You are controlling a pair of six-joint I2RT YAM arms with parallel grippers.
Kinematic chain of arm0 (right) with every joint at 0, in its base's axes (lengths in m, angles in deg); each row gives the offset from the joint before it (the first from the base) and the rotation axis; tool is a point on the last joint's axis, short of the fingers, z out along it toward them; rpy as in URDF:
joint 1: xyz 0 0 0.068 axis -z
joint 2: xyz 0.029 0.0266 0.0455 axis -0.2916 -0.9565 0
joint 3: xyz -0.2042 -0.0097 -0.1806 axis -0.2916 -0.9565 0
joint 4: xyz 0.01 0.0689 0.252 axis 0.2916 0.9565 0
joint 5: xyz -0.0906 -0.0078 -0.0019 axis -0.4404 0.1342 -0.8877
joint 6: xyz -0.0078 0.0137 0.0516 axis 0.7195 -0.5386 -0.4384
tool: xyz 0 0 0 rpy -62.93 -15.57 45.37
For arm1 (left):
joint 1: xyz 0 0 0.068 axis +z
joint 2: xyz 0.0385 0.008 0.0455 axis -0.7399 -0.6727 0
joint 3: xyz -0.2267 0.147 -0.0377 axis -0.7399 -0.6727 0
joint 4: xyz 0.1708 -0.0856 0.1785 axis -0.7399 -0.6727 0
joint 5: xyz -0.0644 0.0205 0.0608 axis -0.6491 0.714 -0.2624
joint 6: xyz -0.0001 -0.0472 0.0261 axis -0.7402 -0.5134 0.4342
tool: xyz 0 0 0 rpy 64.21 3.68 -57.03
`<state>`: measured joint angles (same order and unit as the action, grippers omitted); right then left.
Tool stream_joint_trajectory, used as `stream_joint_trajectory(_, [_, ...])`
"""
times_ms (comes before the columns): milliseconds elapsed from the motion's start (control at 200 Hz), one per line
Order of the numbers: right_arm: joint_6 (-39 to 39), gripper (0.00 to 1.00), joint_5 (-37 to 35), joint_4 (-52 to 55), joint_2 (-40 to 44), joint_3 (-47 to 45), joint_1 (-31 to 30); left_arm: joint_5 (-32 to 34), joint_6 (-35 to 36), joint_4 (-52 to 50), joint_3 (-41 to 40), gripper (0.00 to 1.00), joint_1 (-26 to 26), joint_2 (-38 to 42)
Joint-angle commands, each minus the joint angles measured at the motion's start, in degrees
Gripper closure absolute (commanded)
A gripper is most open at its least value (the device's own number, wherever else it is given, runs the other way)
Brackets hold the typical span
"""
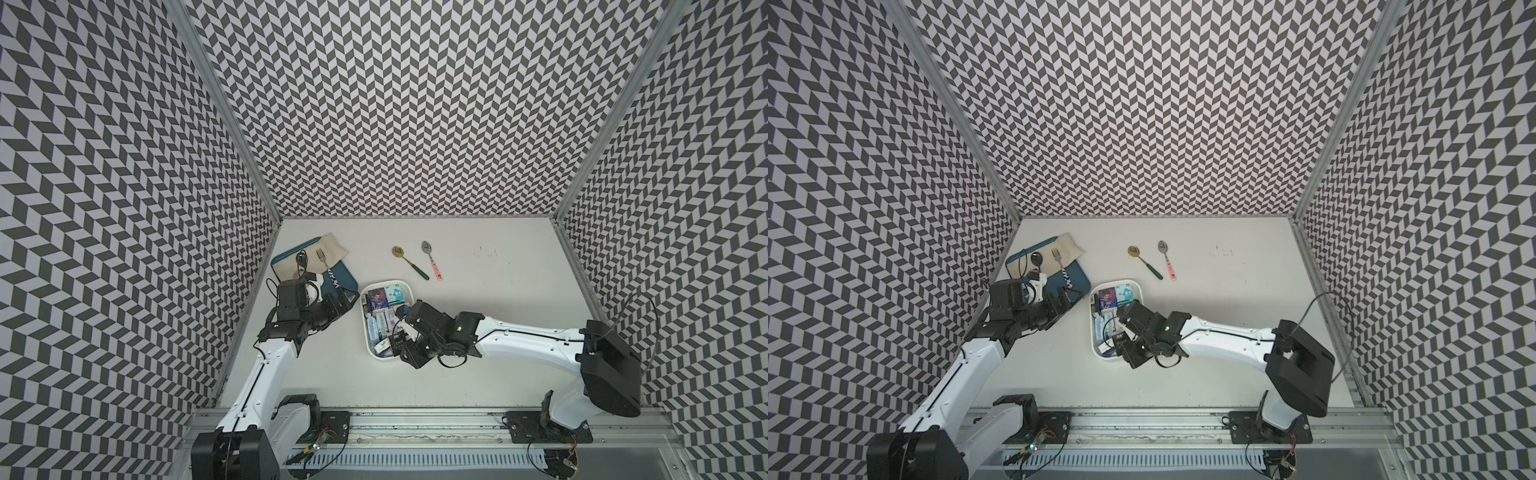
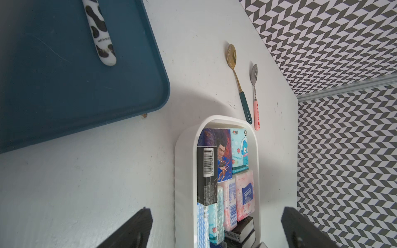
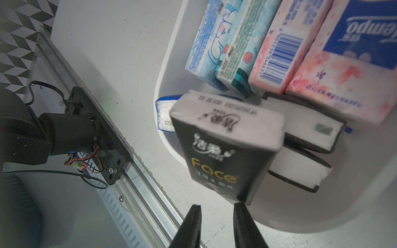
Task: Put the pocket tissues into the storage box
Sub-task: Place the pocket tissues in the storage box, then reset both arms
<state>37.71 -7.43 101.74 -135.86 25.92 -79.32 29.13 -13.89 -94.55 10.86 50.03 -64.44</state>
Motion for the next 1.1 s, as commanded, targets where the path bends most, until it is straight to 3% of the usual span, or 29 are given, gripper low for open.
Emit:
stream_joint_trajectory(0, [0.0,0.70,-2.2,-3.1,-1.6,2.9,-0.3,-0.2,1.3,-0.9,2.0,0.00,0.5,1.2])
stream_joint_trajectory(240, [-0.4,0.70,-2.7,-2.3,-2.3,3.3,-0.3,-0.2,1.8,-1.5,2.4,0.00,0.9,1.2])
stream_joint_trajectory(491, [-1.2,0.65,-6.3,-1.2,5.6,0.0,-0.3,-0.1,1.9,-1.0,1.5,0.00,1.0,1.0])
stream_joint_trajectory(566, [-1.6,0.57,-10.4,-1.2,8.6,-0.7,-0.1,1.3,2.3,-1.1,1.7,0.00,1.1,0.8])
stream_joint_trajectory(686, [-0.8,0.32,-24.2,-0.5,13.9,-2.5,1.2,6.6,3.9,-1.3,3.1,0.00,1.2,0.4])
stream_joint_trajectory(851, [7.5,0.18,-39.3,-5.9,21.0,-9.8,12.6,19.3,7.4,1.8,5.8,0.00,1.3,-0.3])
stream_joint_trajectory(941, [14.8,0.17,-40.4,-15.8,25.6,-16.1,21.7,25.9,11.0,6.5,5.8,0.00,1.4,-0.5])
stream_joint_trajectory(1096, [26.0,0.11,-41.0,-42.6,32.6,-30.9,36.3,32.7,21.9,15.5,5.5,0.00,1.5,-5.3])
